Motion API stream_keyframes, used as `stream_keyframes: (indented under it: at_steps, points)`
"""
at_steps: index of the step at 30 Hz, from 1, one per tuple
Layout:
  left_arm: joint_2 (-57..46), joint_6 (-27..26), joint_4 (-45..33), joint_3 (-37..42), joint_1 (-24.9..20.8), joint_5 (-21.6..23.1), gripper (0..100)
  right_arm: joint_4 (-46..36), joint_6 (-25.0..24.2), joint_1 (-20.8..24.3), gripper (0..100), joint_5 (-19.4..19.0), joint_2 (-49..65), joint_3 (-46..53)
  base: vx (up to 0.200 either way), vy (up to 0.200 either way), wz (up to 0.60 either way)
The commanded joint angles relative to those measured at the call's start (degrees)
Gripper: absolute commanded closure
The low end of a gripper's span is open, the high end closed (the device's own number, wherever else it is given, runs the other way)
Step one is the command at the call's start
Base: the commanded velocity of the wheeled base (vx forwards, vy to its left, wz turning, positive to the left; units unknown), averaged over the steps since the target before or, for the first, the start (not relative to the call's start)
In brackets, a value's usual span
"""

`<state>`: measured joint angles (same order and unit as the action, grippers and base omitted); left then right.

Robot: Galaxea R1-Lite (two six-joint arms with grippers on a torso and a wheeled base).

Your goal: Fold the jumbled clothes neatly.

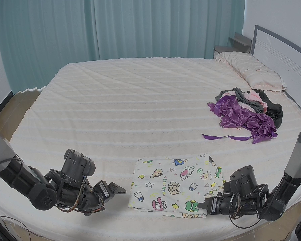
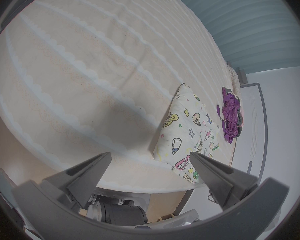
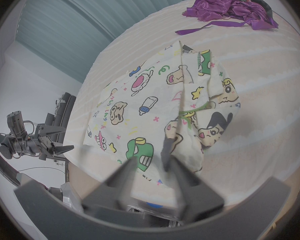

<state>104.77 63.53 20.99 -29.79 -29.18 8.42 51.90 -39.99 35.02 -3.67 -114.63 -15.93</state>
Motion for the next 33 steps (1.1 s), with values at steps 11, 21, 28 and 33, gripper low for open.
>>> stream_keyframes:
  at_steps: [11, 21, 28, 33]
  points:
    - [-0.1, 0.0, 0.0, 0.1, 0.0, 0.0, 0, 0.0, -0.4, -0.5, 100, 0.2, 4.1, 4.7, 0.0, 0.0, 0.0]
    - [-0.3, 0.0, 0.0, 0.1, -0.1, 0.0, 0, 0.0, -0.4, -2.9, 100, 0.2, 4.5, 6.7, 0.0, 0.0, 0.0]
    - [-0.3, 0.0, 0.0, 0.1, -0.1, 0.0, 0, 0.0, -0.4, -2.9, 100, 0.1, 4.1, 8.2, 0.0, 0.0, 0.0]
    - [-0.3, 0.0, 0.0, 0.1, -0.1, 0.0, 0, 0.0, -0.4, -3.2, 100, 0.2, 4.5, 8.8, 0.0, 0.0, 0.0]
